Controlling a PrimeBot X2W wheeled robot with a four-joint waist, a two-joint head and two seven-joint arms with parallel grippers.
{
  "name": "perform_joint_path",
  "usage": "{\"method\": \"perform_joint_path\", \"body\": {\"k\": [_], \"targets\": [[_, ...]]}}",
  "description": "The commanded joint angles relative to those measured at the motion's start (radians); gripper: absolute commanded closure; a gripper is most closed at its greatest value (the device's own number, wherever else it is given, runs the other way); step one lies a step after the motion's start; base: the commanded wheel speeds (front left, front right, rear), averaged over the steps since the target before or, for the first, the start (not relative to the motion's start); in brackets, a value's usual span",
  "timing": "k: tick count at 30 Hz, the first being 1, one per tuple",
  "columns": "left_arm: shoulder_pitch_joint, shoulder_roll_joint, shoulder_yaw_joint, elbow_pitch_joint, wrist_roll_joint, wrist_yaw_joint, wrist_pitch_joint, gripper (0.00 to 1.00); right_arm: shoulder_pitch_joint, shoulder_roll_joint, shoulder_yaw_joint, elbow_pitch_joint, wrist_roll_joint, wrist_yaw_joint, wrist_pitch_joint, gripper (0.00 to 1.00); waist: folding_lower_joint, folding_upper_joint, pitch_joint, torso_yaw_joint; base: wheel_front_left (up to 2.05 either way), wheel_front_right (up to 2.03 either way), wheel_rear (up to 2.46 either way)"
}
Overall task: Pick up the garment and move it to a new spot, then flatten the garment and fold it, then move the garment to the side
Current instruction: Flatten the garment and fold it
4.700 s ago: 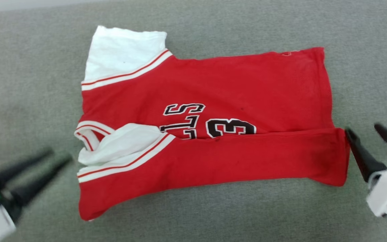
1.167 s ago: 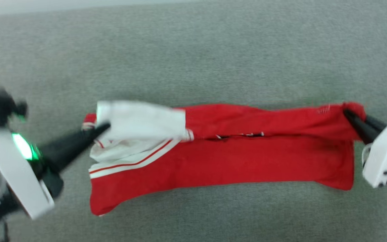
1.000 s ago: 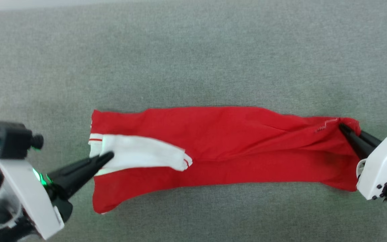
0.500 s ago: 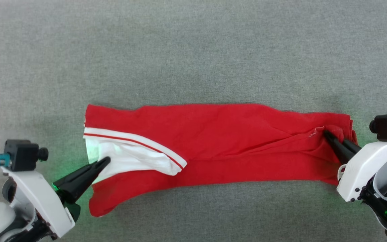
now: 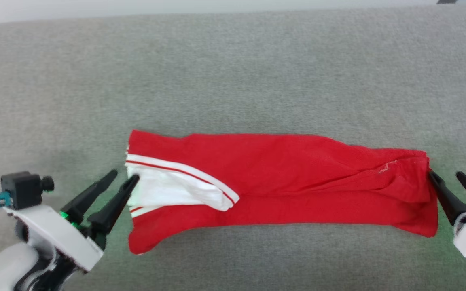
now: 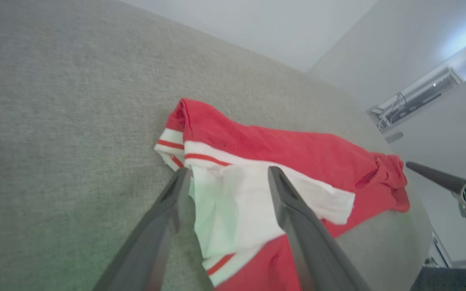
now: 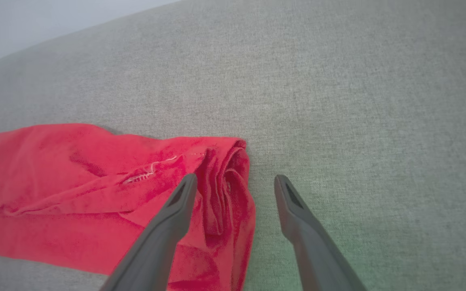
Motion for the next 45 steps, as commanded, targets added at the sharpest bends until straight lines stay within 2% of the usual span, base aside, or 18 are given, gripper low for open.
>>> {"method": "perform_joint_path", "body": {"k": [1, 7, 9, 12, 18, 23, 26, 30, 33, 39, 40, 41, 43, 45], "targets": [[0.038, -0.051, 0.064, 0.015, 0.012, 0.0, -0.001, 0.0, 0.027, 0.001, -0.028, -0.006, 0.007, -0.002, 0.016, 0.0, 0.0, 0.0, -0.022, 0.032, 0.0, 0.0, 0.0], [0.164, -0.206, 0.266, 0.041, 0.127, 0.0, -0.002, 0.0, 0.059, 0.01, -0.089, 0.0, 0.027, -0.002, 0.088, 0.0, 0.0, 0.0, -0.03, 0.081, 0.0, 0.0, 0.0], [0.202, -0.236, 0.322, 0.048, 0.197, 0.001, -0.002, 0.0, 0.048, 0.015, -0.1, 0.006, 0.036, -0.002, 0.118, 0.0, 0.0, 0.0, -0.03, 0.094, 0.0, 0.0, 0.0], [0.247, -0.314, 0.419, 0.065, 0.288, 0.0, -0.002, 0.0, 0.026, 0.027, -0.12, 0.024, 0.035, -0.002, 0.159, 0.0, 0.0, 0.0, -0.031, 0.109, 0.0, 0.0, 0.0], [0.307, -0.398, 0.599, 0.118, 0.556, 0.0, -0.002, 0.0, -0.02, 0.054, -0.119, 0.07, -0.003, -0.002, 0.238, 0.0, 0.0, 0.0, -0.035, 0.121, 0.0, 0.0, 0.0], [0.34, -0.475, 0.733, 0.096, 0.799, 0.0, -0.002, 0.0, -0.049, 0.08, -0.14, 0.103, -0.041, -0.002, 0.317, 0.0, 0.0, 0.0, -0.045, 0.126, 0.0, 0.0, 0.0], [0.357, -0.509, 0.774, 0.062, 0.892, 0.0, -0.002, 0.0, -0.068, 0.103, -0.178, 0.098, -0.073, -0.002, 0.364, 0.0, 0.0, 0.0, -0.047, 0.128, 0.0, 0.0, 0.0], [0.365, -0.537, 0.811, 0.042, 0.953, 0.001, -0.002, 0.0, -0.096, 0.146, -0.244, 0.073, -0.122, -0.002, 0.431, 0.0, 0.0, 0.0, -0.04, 0.126, 0.0, 0.0, 0.0], [0.371, -0.558, 0.83, 0.06, 0.958, 0.001, -0.002, 0.0, -0.12, 0.177, -0.264, 0.074, -0.164, -0.002, 0.472, 0.0, 0.0, 0.0, -0.028, 0.12, 0.0, 0.0, 0.0], [0.36, -0.569, 0.829, 0.083, 0.968, 0.001, -0.002, 0.0, -0.156, 0.217, -0.235, 0.133, -0.221, -0.002, 0.465, 0.0, 0.0, 0.0, -0.01, 0.111, 0.0, 0.0, 0.0], [0.357, -0.569, 0.831, 0.086, 0.967, 0.001, -0.002, 0.0, -0.16, 0.221, -0.221, 0.147, -0.227, -0.002, 0.461, 0.46, 0.0, 0.0, -0.007, 0.11, 0.0, 0.0, 0.0], [0.356, -0.568, 0.834, 0.087, 0.965, 0.001, -0.002, 0.0, -0.164, 0.226, -0.205, 0.158, -0.234, -0.001, 0.453, 0.6, 0.0, 0.0, -0.005, 0.108, 0.0, 0.0, 0.0], [0.358, -0.572, 0.842, 0.08, 0.961, 0.001, -0.002, 0.0, -0.177, 0.23, -0.193, 0.174, -0.243, -0.001, 0.435, 1.0, 0.0, 0.0, -0.003, 0.105, 0.0, 0.0, 0.0], [0.363, -0.569, 0.857, 0.073, 0.965, 0.001, -0.002, 0.0, -0.184, 0.232, -0.185, 0.18, -0.248, -0.001, 0.421, 1.0, 0.0, 0.0, -0.002, 0.098, 0.0, 0.0, 0.0]]}}
